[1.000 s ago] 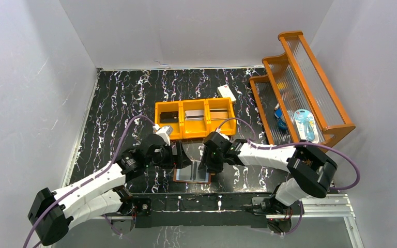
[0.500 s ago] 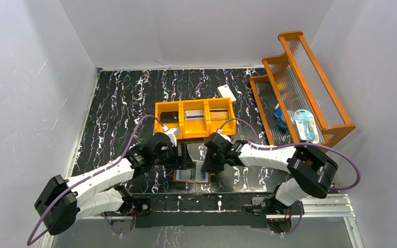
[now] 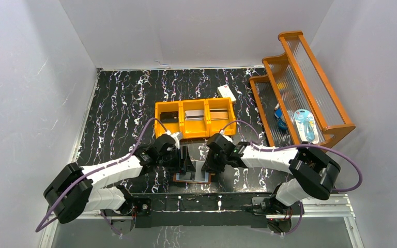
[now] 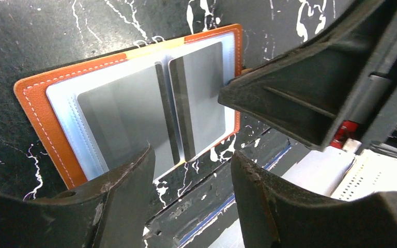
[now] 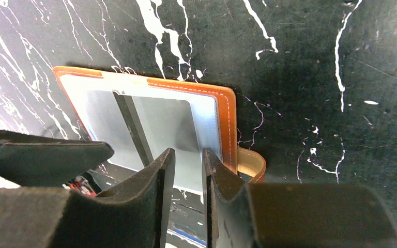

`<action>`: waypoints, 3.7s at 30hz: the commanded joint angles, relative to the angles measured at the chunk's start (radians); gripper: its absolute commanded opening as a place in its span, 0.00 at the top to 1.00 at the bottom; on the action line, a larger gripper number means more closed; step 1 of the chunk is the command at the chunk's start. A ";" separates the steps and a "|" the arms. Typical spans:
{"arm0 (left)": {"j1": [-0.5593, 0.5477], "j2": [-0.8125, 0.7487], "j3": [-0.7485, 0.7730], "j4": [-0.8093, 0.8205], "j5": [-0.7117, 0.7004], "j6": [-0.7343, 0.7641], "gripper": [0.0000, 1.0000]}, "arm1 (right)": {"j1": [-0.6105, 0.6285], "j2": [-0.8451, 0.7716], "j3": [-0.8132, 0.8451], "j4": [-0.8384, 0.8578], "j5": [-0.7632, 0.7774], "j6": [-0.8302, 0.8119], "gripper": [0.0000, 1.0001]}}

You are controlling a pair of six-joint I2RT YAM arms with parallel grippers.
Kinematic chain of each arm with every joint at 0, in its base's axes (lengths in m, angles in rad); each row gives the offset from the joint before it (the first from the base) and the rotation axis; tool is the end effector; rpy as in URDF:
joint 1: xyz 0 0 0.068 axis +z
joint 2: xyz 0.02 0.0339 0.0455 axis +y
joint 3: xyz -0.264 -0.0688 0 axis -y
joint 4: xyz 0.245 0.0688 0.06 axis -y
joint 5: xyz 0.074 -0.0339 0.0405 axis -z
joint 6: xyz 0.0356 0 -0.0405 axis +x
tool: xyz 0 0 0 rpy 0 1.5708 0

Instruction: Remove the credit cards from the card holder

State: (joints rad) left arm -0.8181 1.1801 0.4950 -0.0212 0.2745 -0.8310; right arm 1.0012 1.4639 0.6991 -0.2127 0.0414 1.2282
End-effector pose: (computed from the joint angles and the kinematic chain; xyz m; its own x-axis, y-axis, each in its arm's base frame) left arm 0.1499 -0.1741 0.1788 -0.9221 -0.0555 -0.3829 0.2409 0.6920 -0.6805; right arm 0.1476 0.2278 0.1588 -0.9310 0.2913 -0.2201 0.1427 0.8452 0.5151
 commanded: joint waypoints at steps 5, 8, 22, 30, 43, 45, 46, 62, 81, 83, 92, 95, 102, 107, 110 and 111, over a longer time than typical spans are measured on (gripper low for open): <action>-0.001 0.053 -0.048 0.105 0.050 -0.057 0.48 | -0.001 -0.037 -0.139 0.033 0.055 0.057 0.66; -0.001 0.062 -0.062 0.119 0.050 -0.063 0.50 | -0.004 -0.059 -0.172 0.096 0.037 0.068 0.65; -0.001 0.107 -0.116 0.180 0.053 -0.096 0.54 | -0.017 -0.003 -0.180 0.155 -0.040 0.063 0.65; -0.001 0.072 -0.147 0.205 0.034 -0.124 0.62 | -0.019 -0.009 -0.184 0.148 -0.034 0.068 0.65; -0.002 0.047 -0.131 0.222 0.061 -0.123 0.95 | -0.019 -0.007 -0.177 0.134 -0.034 0.069 0.65; -0.001 0.056 -0.118 0.220 0.072 -0.117 1.00 | -0.020 -0.007 -0.178 0.134 -0.035 0.070 0.64; -0.001 0.059 -0.113 0.216 0.074 -0.114 1.00 | -0.019 -0.007 -0.178 0.134 -0.035 0.070 0.64; 0.000 -0.015 -0.099 0.045 -0.012 -0.081 1.00 | -0.019 -0.008 -0.158 0.093 -0.010 0.062 0.64; -0.001 0.017 -0.092 0.126 0.050 -0.076 0.84 | -0.020 -0.041 0.031 0.078 -0.070 -0.103 0.61; -0.001 0.014 -0.093 0.124 0.047 -0.076 0.84 | -0.022 -0.026 0.035 0.085 -0.074 -0.104 0.60; -0.002 0.020 -0.087 0.117 0.045 -0.073 0.77 | -0.020 0.070 0.007 0.042 -0.077 -0.066 0.61; -0.001 0.019 -0.089 0.111 0.034 -0.073 0.70 | -0.021 0.069 -0.035 0.060 -0.082 -0.038 0.61; -0.001 0.034 -0.088 0.122 0.008 -0.067 0.57 | -0.021 0.078 -0.112 0.139 -0.103 0.011 0.61; -0.001 0.081 -0.081 0.187 0.038 -0.085 0.57 | -0.022 0.101 -0.101 0.133 -0.113 0.006 0.61; 0.003 0.088 -0.096 0.242 0.059 -0.109 0.59 | -0.021 0.095 -0.102 0.116 -0.103 0.008 0.61; 0.006 0.088 -0.101 0.255 0.064 -0.118 0.61 | -0.021 0.092 -0.102 0.111 -0.099 0.008 0.61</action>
State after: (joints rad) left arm -0.8181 1.2549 0.3977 0.1856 0.3264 -0.9287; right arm 0.9752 1.5127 0.6376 0.0185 -0.1062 1.2537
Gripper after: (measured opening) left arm 0.411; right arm 0.384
